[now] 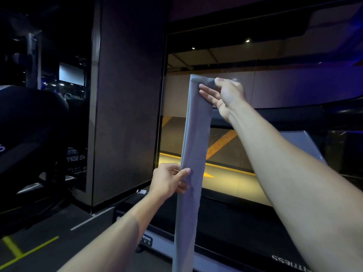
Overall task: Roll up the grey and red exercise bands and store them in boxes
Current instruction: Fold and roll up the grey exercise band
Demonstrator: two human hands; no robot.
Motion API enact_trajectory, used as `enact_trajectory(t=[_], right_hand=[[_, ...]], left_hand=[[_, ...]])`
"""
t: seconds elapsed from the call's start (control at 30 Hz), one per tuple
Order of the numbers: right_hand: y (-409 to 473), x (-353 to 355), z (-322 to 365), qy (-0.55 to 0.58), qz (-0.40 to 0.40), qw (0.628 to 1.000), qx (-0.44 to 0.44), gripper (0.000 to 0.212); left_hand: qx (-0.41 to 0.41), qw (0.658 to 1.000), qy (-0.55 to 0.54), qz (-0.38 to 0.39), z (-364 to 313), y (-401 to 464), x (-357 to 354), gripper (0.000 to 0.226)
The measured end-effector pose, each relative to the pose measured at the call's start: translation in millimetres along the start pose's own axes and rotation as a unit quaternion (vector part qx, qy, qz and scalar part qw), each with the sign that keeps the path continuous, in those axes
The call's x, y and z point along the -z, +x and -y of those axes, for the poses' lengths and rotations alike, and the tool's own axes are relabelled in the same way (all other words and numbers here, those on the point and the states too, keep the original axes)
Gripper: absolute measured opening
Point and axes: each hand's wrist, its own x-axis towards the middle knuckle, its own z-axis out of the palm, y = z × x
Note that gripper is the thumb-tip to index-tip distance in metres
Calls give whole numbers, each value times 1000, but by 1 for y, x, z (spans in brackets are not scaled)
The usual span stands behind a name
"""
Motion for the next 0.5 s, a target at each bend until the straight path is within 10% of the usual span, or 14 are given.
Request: enact_trajectory(t=[0.5], right_hand=[[-97, 38, 8, -99, 44, 994, -20, 8]], left_hand=[[28, 994, 6, 106, 36, 27, 18, 15]])
